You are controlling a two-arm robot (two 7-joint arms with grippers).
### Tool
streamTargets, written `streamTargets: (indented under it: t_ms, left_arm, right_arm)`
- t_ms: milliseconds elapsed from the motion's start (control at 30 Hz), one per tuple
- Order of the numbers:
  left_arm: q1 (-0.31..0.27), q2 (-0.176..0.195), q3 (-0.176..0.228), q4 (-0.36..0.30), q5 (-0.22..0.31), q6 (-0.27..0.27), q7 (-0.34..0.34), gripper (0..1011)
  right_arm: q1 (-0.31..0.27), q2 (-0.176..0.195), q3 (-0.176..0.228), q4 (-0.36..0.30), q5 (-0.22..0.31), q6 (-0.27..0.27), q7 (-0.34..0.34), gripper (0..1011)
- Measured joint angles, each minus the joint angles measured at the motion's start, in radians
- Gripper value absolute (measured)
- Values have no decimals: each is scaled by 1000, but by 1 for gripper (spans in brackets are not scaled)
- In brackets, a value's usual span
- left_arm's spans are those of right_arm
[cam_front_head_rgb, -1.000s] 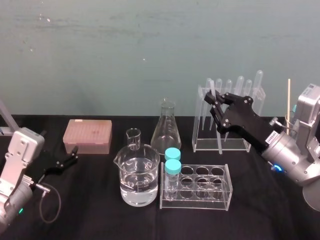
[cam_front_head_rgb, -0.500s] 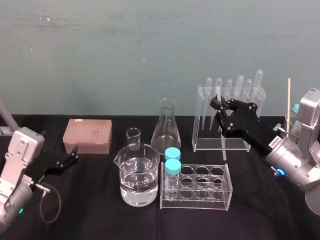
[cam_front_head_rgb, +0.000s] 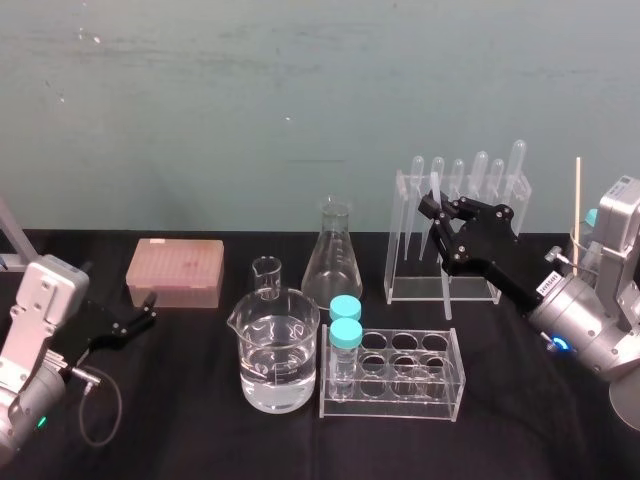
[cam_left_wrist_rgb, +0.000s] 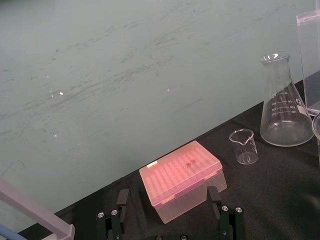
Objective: Pick up the stirring rod with one hand, then place it down.
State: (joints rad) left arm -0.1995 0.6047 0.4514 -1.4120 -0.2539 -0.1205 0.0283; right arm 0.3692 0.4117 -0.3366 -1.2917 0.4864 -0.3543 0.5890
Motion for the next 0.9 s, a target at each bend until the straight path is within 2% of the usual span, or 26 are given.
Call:
streamTargets:
  t_ms: [900]
  left_arm:
    - [0,0,0,0,0,0,0,1000]
  right_arm:
    - [1,0,-1,-1,0,0,1,79]
